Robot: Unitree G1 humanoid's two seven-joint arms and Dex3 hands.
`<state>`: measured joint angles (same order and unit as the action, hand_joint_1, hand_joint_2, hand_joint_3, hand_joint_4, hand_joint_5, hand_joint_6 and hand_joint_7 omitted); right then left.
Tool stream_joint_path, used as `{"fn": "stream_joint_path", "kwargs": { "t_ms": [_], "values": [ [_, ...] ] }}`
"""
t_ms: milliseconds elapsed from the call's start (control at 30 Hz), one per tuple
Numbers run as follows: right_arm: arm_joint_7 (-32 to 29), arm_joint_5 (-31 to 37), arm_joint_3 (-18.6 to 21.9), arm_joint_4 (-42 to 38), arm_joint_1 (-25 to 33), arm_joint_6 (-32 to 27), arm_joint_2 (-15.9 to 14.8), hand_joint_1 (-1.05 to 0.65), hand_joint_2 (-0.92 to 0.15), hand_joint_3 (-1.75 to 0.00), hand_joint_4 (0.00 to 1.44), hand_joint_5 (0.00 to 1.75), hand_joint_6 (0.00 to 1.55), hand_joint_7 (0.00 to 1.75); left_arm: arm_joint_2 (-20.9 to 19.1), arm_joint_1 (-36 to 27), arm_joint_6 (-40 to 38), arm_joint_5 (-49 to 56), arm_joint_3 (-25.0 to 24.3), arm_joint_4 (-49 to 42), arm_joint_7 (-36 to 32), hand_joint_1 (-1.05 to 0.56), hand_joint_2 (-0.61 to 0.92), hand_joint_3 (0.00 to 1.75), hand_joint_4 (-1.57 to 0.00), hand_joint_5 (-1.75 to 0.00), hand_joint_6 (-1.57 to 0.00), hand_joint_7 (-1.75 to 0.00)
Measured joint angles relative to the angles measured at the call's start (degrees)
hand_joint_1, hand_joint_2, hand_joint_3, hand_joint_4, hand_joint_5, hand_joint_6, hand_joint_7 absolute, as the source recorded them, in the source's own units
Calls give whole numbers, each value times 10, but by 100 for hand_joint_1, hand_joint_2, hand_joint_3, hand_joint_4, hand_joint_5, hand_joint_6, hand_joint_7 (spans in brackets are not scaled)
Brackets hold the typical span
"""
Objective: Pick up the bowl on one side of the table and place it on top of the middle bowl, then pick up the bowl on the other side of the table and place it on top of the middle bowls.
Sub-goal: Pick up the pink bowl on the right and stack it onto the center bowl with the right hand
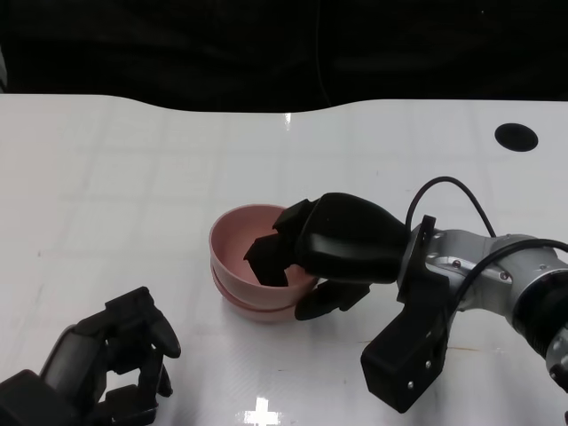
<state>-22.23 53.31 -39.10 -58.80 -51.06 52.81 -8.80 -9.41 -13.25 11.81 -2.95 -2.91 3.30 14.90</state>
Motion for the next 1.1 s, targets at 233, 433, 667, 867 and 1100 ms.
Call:
{"fn": "stream_joint_path", "kwargs": {
  "t_ms": [233, 433, 667, 867, 1100],
  "values": [
    [-37, 13, -18, -26, -3, -7, 13, -24, -84, -25, 86, 175, 66, 175, 0, 0, -1, 8, 3, 0, -6, 17, 66, 111, -70, -175, -58, -174],
    [-49, 24, -35, -40, -9, -25, 15, -22, -84, -22, 86, 175, 65, 175, 0, 2, -1, 13, 4, -2, -6, 17, 66, 111, -70, -175, -58, -174],
    [-59, 28, -44, -57, -31, -40, 18, -16, -84, -20, 85, 175, 62, 175, 1, 4, -1, 13, 4, -5, -6, 18, 67, 109, -69, -175, -58, -174],
    [-59, 28, -54, -77, -44, -48, 25, -16, -83, -18, 85, 175, 63, 175, 4, 5, -1, 7, 4, -9, -6, 20, 68, 108, -70, -175, -58, -174],
    [-64, 28, -56, -89, -47, -63, 30, -23, -85, -17, 87, 169, 69, 157, 5, 6, 0, 8, 4, -14, -6, 19, 68, 109, -70, -175, -58, -174]
  ]
}}
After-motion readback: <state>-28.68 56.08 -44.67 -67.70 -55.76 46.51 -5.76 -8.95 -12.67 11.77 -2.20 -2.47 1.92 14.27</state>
